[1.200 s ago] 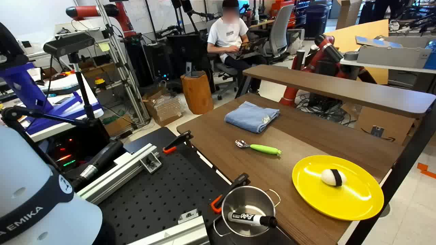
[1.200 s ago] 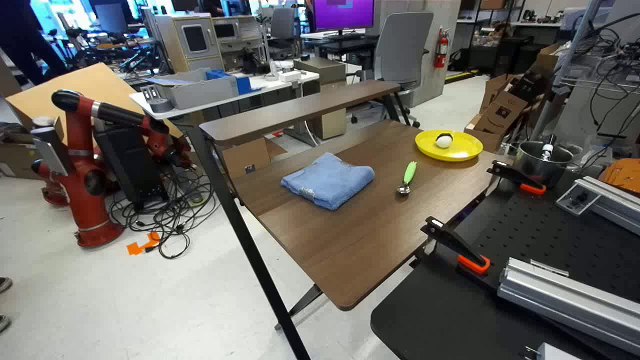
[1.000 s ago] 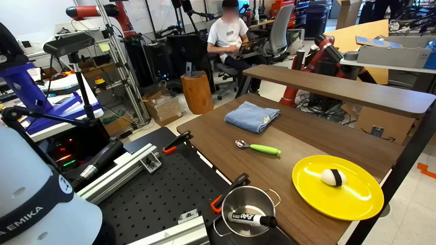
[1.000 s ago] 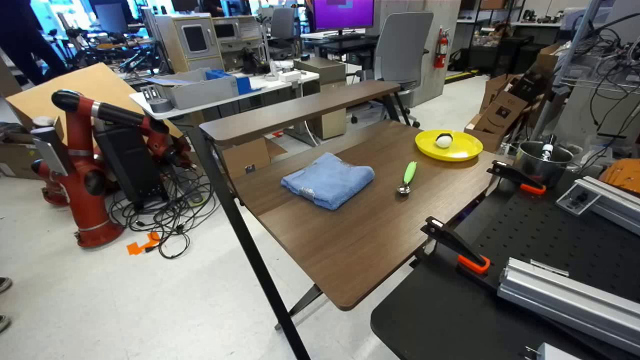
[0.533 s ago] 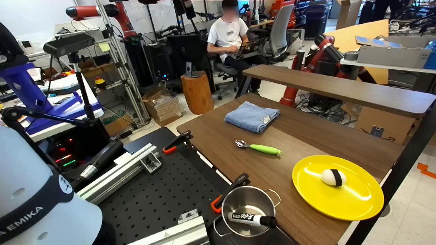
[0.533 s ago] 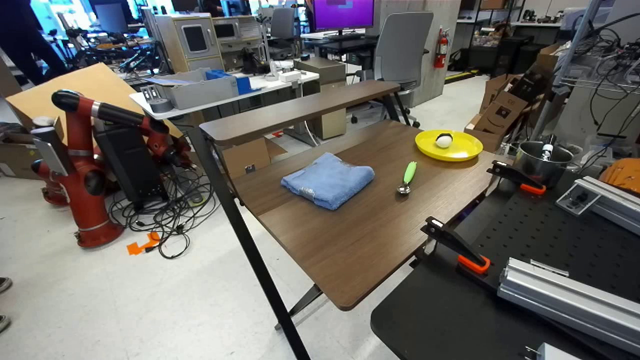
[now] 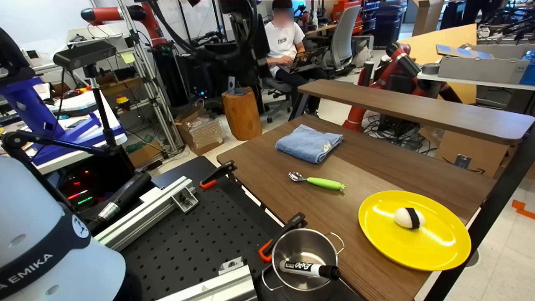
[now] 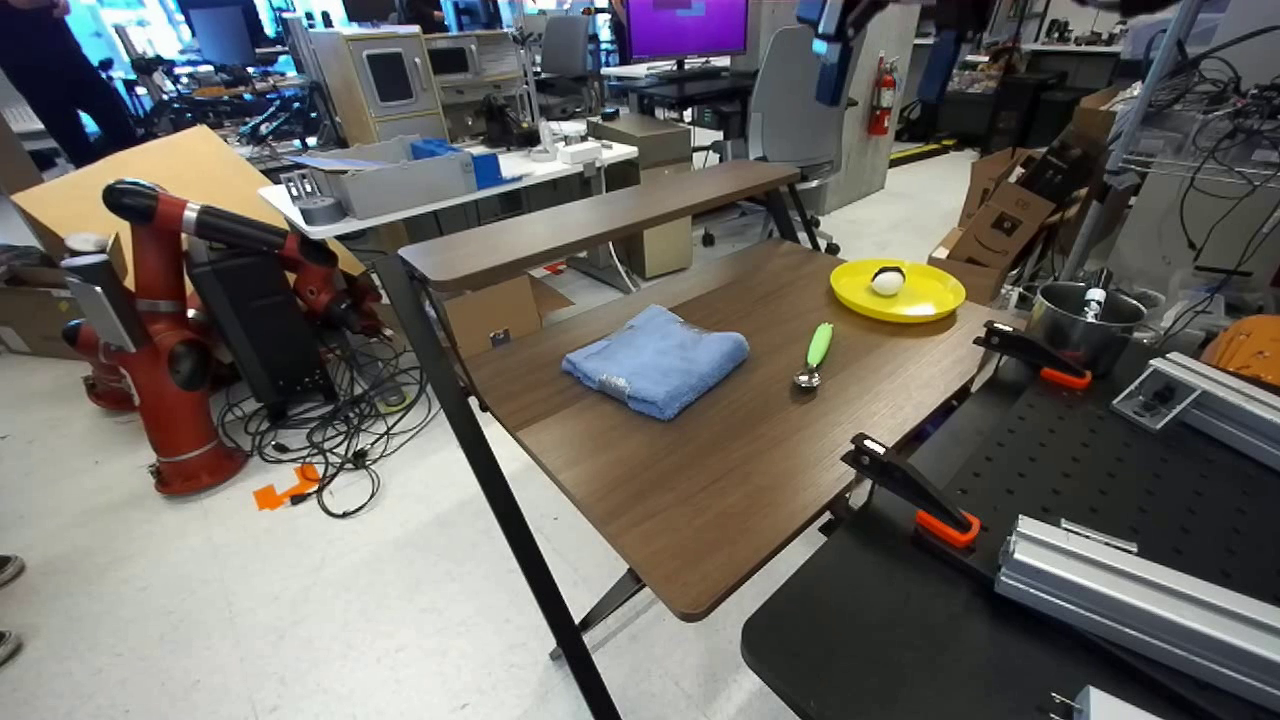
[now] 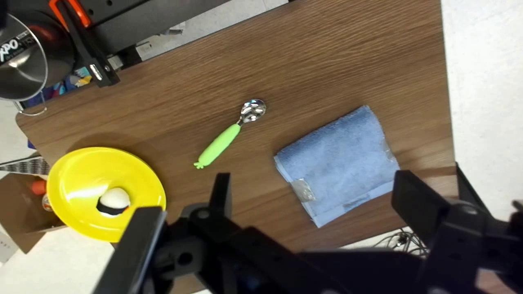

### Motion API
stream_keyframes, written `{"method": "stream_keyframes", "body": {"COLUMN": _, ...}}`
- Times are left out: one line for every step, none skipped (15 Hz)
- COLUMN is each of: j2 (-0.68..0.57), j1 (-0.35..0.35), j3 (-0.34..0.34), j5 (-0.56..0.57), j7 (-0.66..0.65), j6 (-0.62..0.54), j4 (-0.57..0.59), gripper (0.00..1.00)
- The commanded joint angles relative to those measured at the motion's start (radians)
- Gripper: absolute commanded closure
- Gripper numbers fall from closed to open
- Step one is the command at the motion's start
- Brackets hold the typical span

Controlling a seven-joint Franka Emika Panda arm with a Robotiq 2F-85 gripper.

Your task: Move the plush toy from the plate to the towel

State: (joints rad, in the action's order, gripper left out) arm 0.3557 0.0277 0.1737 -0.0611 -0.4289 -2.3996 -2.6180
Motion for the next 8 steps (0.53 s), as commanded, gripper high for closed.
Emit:
{"method": "stream_keyframes", "body": {"j2": -0.092, "j1": 0.035, "j3": -0.068, "j5": 0.022, "j7": 0.05, "j6": -0.103, "j4": -0.023, "gripper": 0.0}}
{"method": "stream_keyframes", "body": {"j2": -0.118, "j1": 0.051, "j3": -0.087, "j5": 0.036, "j7": 0.061, "j6": -0.13, "j4": -0.027, "gripper": 0.0}}
{"method": "stream_keyframes", "body": {"j2": -0.163, "j1": 0.062, "j3": -0.113, "j5": 0.038, "j7": 0.091, "j6": -0.16, "j4": -0.02, "gripper": 0.0}}
{"method": "stream_keyframes", "body": {"j2": -0.184, "j1": 0.074, "j3": -0.132, "j5": 0.045, "j7": 0.101, "j6": -0.172, "j4": -0.016, "gripper": 0.0}}
{"method": "stream_keyframes", "body": {"j2": -0.234, "j1": 0.083, "j3": -0.157, "j5": 0.04, "j7": 0.126, "j6": -0.2, "j4": 0.002, "gripper": 0.0}}
{"method": "stream_keyframes", "body": {"j2": -0.272, "j1": 0.087, "j3": -0.179, "j5": 0.025, "j7": 0.147, "j6": -0.226, "j4": 0.015, "gripper": 0.0}}
{"method": "stream_keyframes", "body": {"j2": -0.309, "j1": 0.093, "j3": -0.2, "j5": 0.021, "j7": 0.165, "j6": -0.257, "j4": 0.027, "gripper": 0.0}}
{"method": "stream_keyframes", "body": {"j2": -0.341, "j1": 0.096, "j3": -0.218, "j5": 0.011, "j7": 0.185, "j6": -0.278, "j4": 0.04, "gripper": 0.0}}
